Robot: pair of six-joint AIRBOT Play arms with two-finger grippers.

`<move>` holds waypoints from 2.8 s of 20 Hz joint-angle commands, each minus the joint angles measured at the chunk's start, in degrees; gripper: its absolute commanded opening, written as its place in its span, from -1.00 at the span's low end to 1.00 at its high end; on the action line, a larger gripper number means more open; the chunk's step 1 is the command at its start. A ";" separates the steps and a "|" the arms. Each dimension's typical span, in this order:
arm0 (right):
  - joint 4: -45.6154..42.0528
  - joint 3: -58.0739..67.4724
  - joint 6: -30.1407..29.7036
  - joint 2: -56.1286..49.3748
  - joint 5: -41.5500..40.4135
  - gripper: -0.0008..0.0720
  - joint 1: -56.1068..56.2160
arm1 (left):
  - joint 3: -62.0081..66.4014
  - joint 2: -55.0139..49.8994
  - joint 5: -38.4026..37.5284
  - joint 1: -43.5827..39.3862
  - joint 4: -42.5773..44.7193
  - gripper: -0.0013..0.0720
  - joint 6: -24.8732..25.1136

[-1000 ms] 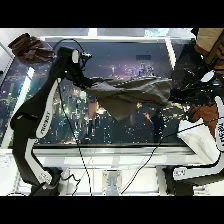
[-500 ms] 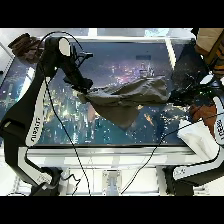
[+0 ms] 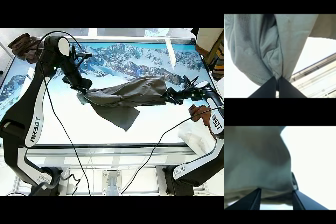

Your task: Fold the shirts.

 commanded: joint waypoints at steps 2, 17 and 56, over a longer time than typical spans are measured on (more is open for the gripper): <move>0.48 0.02 -0.76 -0.57 -3.54 0.22 -0.04 | 0.00 0.02 2.05 -0.04 0.48 -0.93 0.00; 2.36 6.93 -10.75 10.25 0.46 -0.91 -0.39 | 0.24 1.09 20.24 -0.26 19.30 -0.93 -4.87; 3.30 16.00 -5.79 4.68 -28.17 0.18 8.07 | 2.40 -6.99 50.75 5.51 39.58 0.37 -19.26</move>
